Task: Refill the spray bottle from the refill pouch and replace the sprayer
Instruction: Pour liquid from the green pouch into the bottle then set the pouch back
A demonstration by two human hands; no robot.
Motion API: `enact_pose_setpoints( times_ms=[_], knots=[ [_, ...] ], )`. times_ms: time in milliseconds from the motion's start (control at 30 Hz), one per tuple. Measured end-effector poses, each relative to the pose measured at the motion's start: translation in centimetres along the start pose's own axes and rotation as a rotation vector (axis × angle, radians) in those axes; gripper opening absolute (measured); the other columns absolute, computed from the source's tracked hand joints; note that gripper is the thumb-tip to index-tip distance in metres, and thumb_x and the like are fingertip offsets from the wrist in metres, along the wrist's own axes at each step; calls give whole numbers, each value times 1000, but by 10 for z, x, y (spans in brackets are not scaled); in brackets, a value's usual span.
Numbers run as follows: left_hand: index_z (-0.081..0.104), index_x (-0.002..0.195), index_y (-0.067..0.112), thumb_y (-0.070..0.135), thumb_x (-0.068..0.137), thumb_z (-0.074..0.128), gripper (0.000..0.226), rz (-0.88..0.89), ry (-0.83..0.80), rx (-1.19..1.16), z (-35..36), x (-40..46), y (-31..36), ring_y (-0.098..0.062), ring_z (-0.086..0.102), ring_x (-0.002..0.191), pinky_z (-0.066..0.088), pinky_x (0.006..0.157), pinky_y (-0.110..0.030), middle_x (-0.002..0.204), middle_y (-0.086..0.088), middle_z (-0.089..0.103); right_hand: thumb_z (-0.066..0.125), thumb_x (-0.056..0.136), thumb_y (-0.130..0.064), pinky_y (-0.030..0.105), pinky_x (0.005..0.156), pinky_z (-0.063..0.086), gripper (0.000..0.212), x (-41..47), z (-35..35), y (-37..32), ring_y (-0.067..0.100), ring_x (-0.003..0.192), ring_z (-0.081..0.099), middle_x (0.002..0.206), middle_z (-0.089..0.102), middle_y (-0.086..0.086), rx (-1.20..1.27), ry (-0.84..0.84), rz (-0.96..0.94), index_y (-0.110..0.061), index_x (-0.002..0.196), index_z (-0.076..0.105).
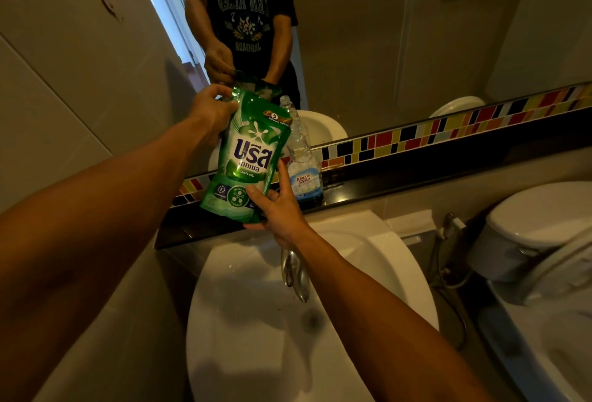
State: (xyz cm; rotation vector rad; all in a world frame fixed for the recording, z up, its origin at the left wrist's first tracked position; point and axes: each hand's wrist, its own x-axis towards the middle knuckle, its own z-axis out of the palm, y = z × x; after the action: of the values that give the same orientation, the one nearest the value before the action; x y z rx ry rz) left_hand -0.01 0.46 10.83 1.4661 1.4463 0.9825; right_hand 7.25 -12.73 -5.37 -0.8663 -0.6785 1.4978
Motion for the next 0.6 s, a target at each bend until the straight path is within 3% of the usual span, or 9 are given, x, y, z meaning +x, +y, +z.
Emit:
enact_pose_setpoints(
  times_ms=[233, 433, 600],
  knots=[
    [55, 116, 21, 8, 100, 57, 21, -8, -5, 30, 5, -1, 6, -11, 61, 72, 46, 35, -14, 91, 1, 58, 69, 99, -16, 67, 89, 57, 91, 0, 1, 0, 31, 130, 56, 156, 51, 8, 18, 6, 6, -58, 157, 13],
    [55, 115, 20, 8, 99, 57, 21, -4, -2, 72, 7, 4, 7, -12, 61, 75, 48, 54, -24, 93, 0, 58, 69, 99, -16, 68, 90, 56, 90, 1, 2, 1, 29, 127, 56, 156, 50, 8, 35, 4, 0, -56, 158, 13],
    [57, 120, 20, 9, 99, 58, 24, -5, -4, 84, 5, 8, 7, -15, 63, 80, 50, 59, -27, 102, -4, 61, 70, 99, -18, 70, 90, 56, 89, 3, 4, 2, 35, 135, 54, 155, 52, 6, 39, 2, 2, -60, 155, 16]
  ],
)
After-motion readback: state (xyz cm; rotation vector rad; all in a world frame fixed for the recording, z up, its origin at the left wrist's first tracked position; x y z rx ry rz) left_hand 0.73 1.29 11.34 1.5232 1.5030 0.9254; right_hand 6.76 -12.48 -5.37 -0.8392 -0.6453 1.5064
